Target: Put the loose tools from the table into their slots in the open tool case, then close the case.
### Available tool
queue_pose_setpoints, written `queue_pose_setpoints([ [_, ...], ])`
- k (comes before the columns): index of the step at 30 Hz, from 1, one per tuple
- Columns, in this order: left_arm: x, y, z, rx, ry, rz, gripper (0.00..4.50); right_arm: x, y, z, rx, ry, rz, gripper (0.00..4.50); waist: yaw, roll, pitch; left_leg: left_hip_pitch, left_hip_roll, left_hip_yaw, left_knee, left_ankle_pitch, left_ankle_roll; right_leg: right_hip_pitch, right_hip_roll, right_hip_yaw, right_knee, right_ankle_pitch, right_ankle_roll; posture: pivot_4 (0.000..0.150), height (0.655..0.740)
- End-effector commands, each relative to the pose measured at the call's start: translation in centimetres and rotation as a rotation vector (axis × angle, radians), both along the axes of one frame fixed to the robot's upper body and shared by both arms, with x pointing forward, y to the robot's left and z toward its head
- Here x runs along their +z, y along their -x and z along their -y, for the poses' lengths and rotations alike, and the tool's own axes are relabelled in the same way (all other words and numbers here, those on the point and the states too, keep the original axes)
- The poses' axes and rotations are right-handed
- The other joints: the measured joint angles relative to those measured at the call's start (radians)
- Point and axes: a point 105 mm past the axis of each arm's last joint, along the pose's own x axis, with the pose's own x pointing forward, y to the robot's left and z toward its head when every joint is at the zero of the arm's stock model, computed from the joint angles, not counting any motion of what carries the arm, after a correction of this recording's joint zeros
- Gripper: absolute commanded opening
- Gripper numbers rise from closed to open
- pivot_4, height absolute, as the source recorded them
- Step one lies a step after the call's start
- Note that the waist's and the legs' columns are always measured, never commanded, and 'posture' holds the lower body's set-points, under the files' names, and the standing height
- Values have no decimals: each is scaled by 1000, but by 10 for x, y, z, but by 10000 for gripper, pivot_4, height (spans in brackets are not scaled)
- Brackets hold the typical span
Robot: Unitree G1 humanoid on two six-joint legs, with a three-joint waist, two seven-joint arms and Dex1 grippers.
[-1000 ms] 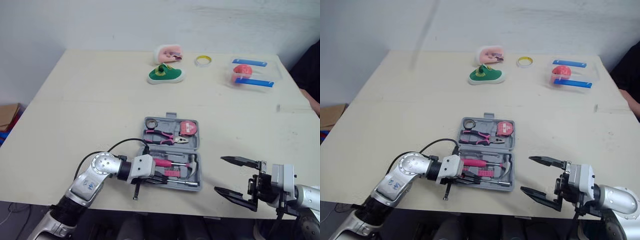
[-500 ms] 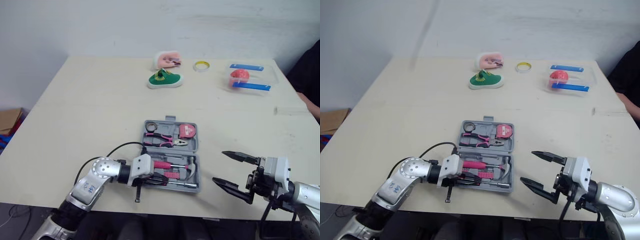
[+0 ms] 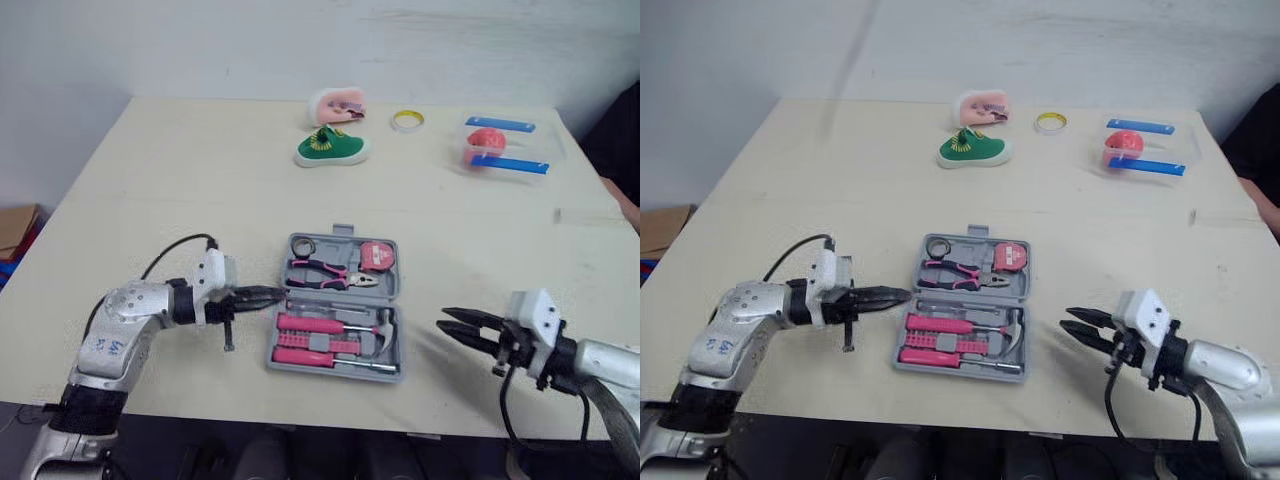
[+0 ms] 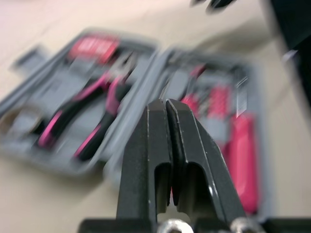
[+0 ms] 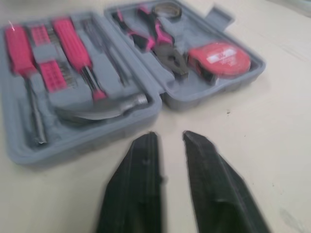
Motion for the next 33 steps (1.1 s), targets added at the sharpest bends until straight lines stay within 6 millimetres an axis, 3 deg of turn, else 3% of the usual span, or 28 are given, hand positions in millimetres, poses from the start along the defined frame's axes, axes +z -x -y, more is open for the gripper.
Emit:
queue_pose_setpoints([
  [1,-9,-11,-5,69,-46,-1,0,-7,-14,2,3,75,8,346,1,-1,1,-1,0,0,0,0,0,-1,0,0,0,0,0,1500,7400],
  [5,-26,-14,4,72,-58,-38,0,-11,-28,-8,29,88,21,346,5,0,1,-5,0,1,2,2,-4,-3,0,0,1,0,0,1500,7400],
  [13,-30,-13,23,33,-20,-65,0,-23,-40,-33,103,85,-5,346,4,-2,2,-5,0,0,8,1,-2,-2,-1,-1,2,0,1,1500,7400],
  [22,-35,-21,19,93,-34,-75,0,-25,-61,-50,116,81,31,346,-16,-2,2,-3,1,0,7,1,-3,-1,0,0,3,0,1,1500,7400],
  [33,-40,-38,19,142,-15,-92,0,-25,-78,-52,106,100,37,346,-19,-2,2,-1,1,0,8,2,-4,0,0,-1,4,0,1,1500,7400],
])
